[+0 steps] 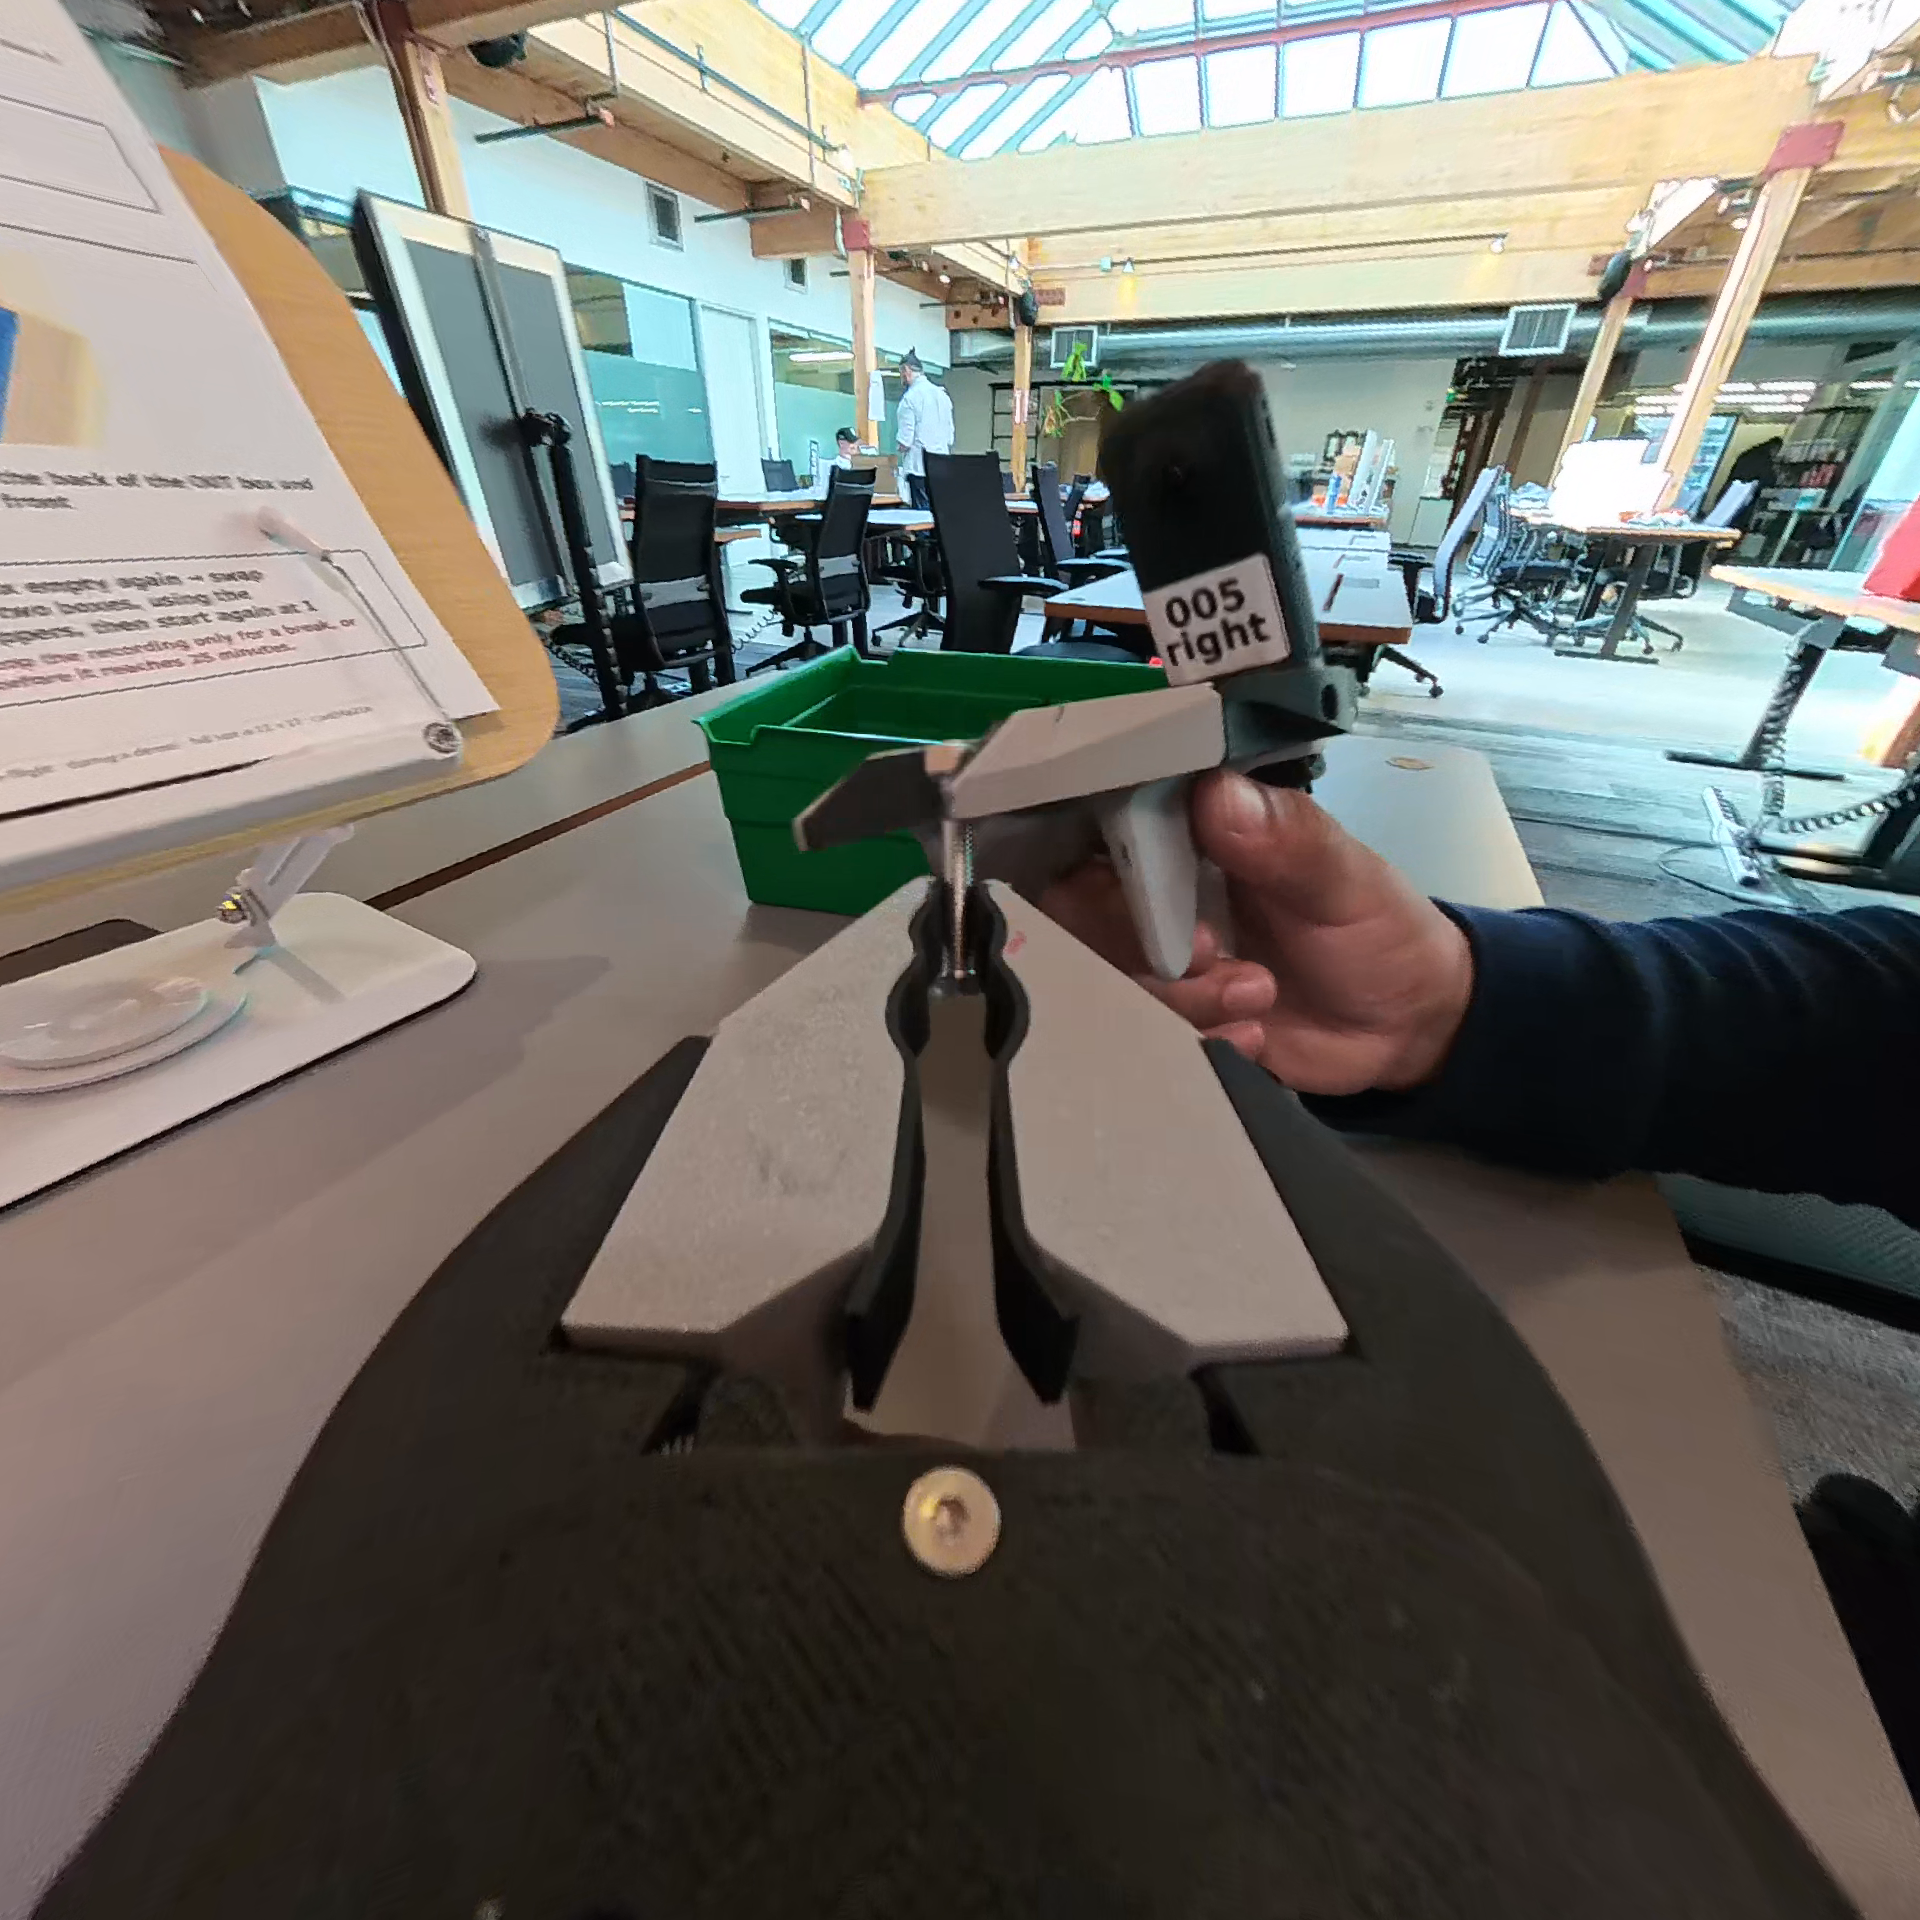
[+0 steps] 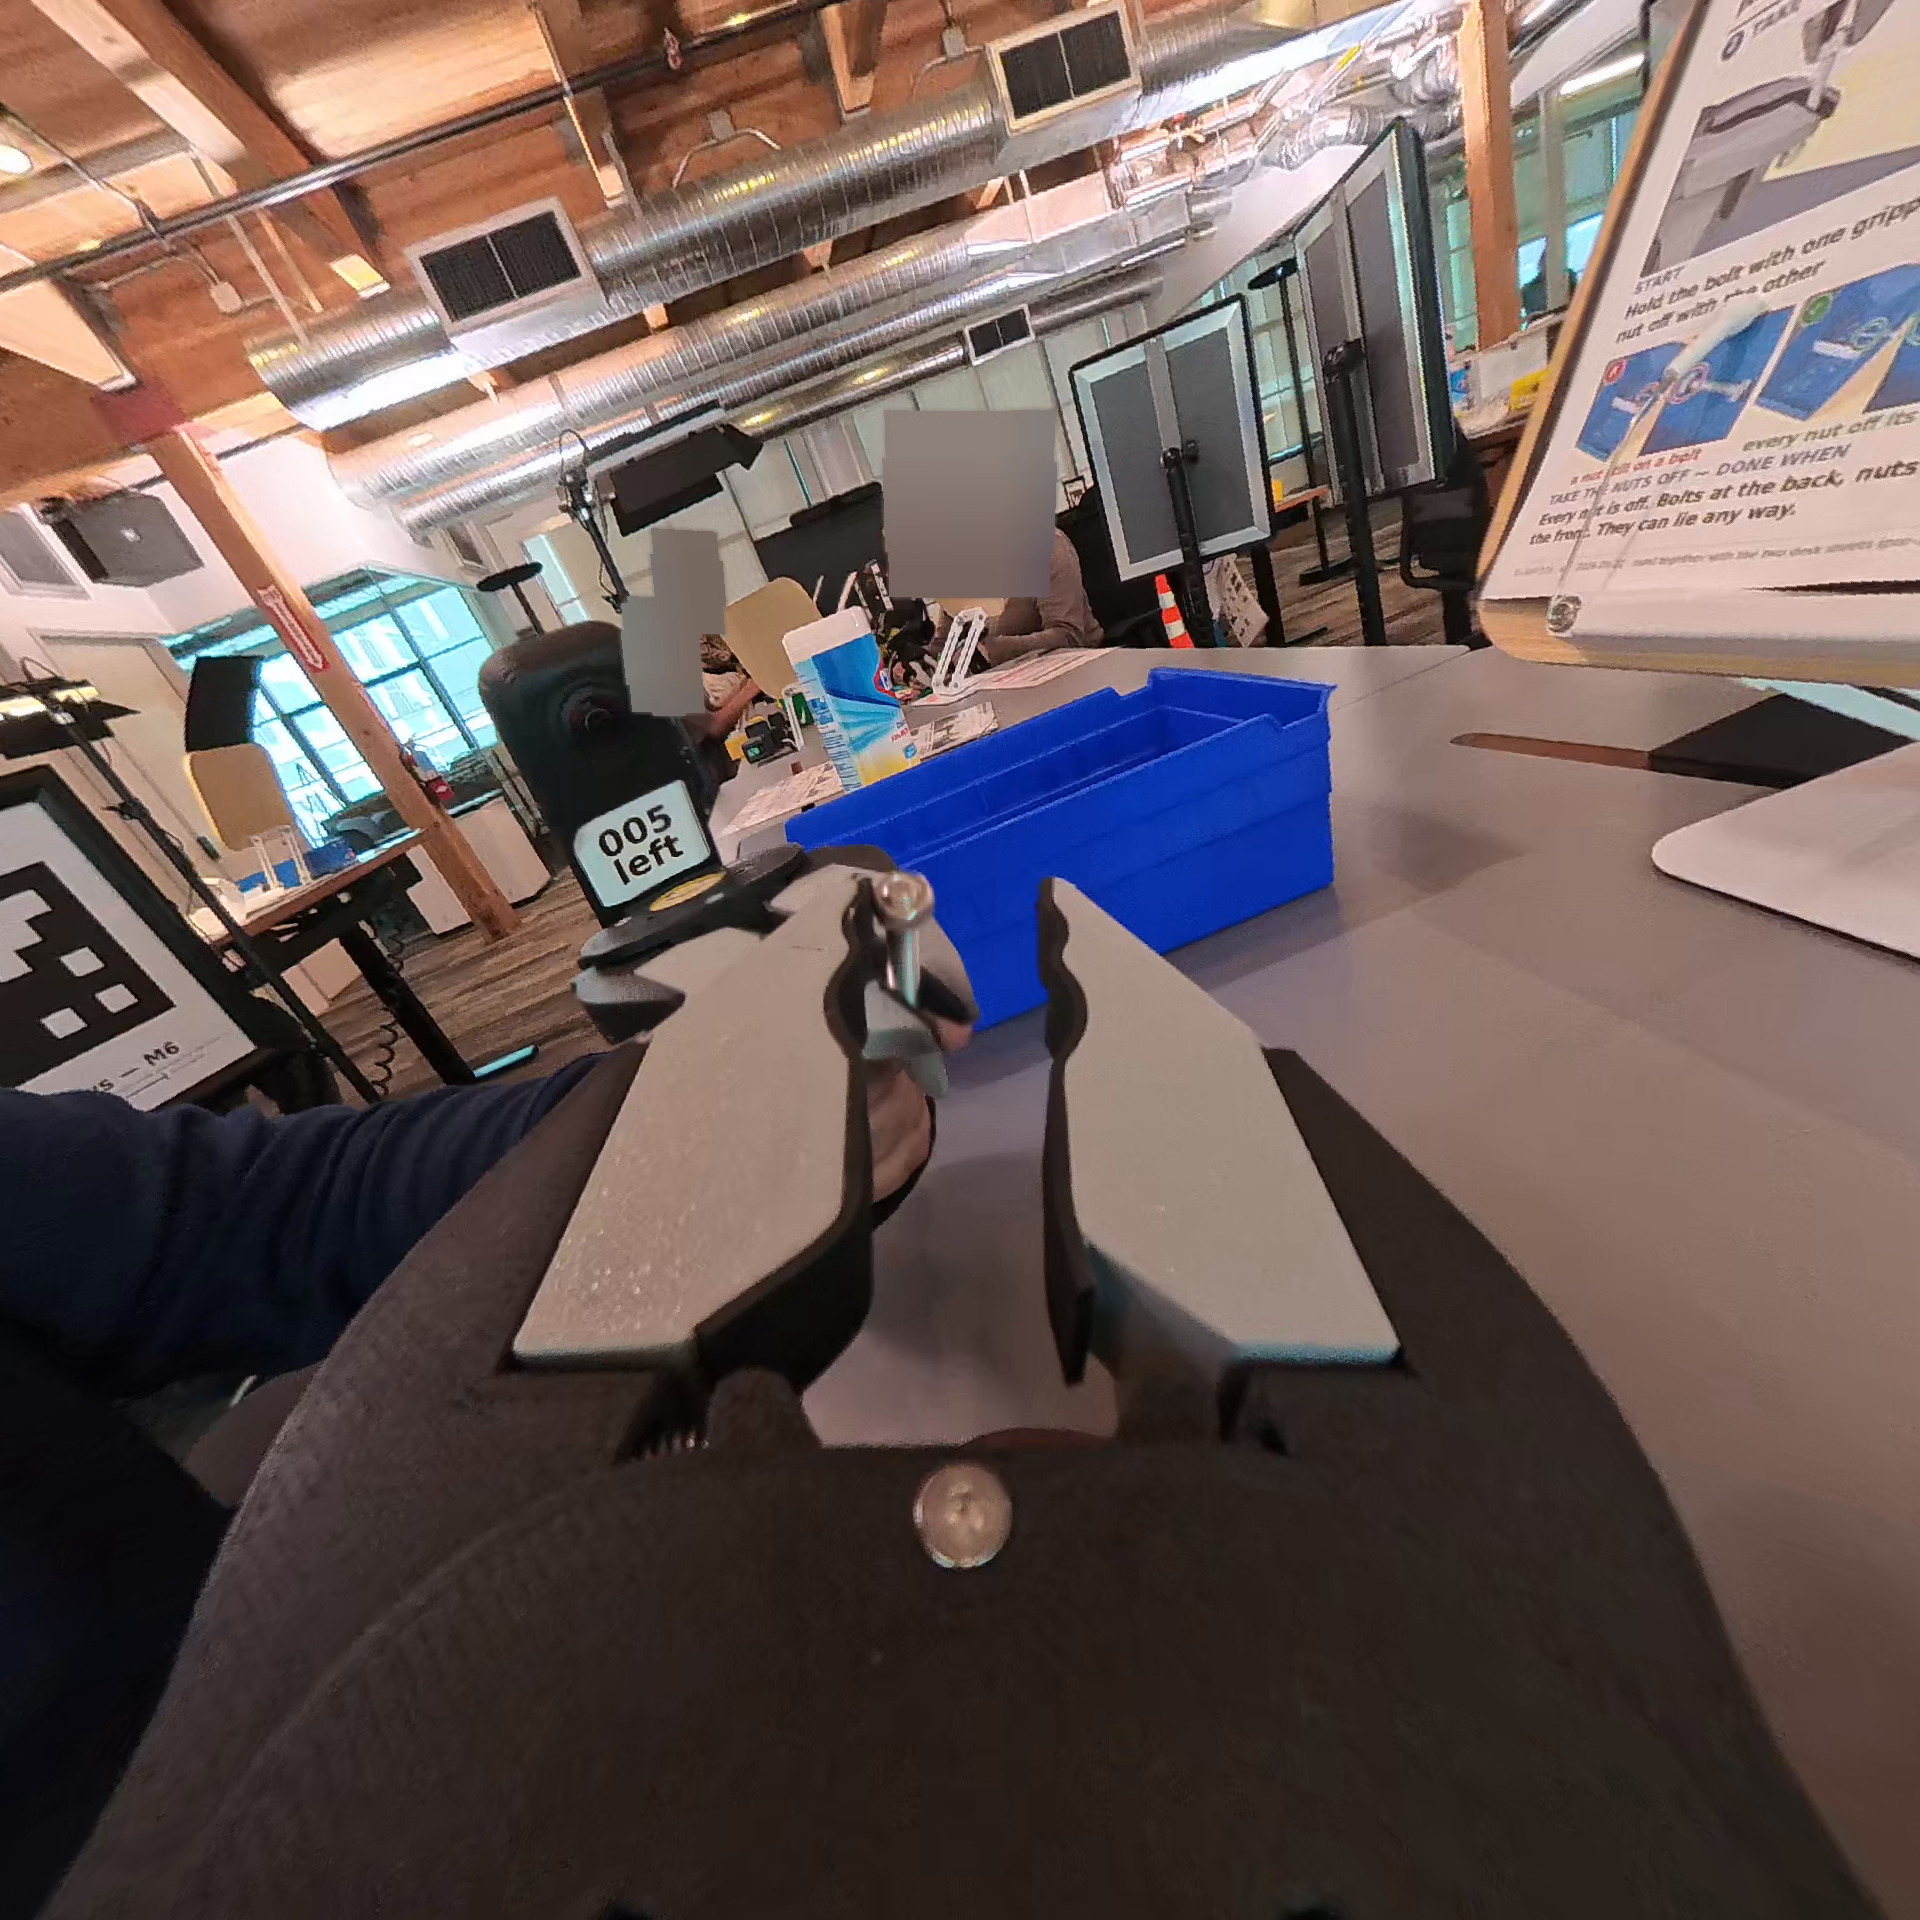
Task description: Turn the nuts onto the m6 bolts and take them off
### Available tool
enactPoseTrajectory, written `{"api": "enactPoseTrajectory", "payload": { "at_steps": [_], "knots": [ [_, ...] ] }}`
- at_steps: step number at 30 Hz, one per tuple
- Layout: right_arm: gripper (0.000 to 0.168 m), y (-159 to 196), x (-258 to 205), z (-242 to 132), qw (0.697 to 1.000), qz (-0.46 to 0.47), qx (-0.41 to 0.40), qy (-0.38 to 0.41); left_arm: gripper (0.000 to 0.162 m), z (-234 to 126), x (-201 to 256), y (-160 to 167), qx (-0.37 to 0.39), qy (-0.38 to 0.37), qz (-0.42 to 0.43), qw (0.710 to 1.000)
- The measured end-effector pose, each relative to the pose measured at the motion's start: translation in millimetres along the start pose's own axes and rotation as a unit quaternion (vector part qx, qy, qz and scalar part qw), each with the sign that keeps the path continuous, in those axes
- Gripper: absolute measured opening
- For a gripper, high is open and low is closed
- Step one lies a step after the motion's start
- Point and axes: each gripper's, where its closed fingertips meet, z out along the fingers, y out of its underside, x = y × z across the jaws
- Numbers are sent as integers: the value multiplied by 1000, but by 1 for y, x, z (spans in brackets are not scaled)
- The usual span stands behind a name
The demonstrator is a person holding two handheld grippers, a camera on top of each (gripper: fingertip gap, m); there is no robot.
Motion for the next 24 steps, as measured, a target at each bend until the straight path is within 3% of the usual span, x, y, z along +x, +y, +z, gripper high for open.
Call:
{"api": "enactPoseTrajectory", "payload": {
  "at_steps": [2,3,7,13,18,24],
  "knots": [
    [27,-1,9,-5,1000,9,2,14,3,-6,-10,-7,20,-13,-14,1000],
    [17,-1,15,-9,999,13,4,29,3,-10,-15,-11,33,-14,-29,999],
    [25,-9,6,-11,1000,11,20,0,3,-14,-26,-10,30,-31,-36,998],
    [23,-3,-8,0,999,-35,7,5,3,-5,-17,0,6,-27,-16,999],
    [24,-6,-8,-1,1000,-5,17,-11,3,-1,-12,4,-4,-20,-9,1000],
    [6,2,-2,3,1000,-2,2,4,3,3,-6,9,-13,-9,-9,1000]
  ]
}}
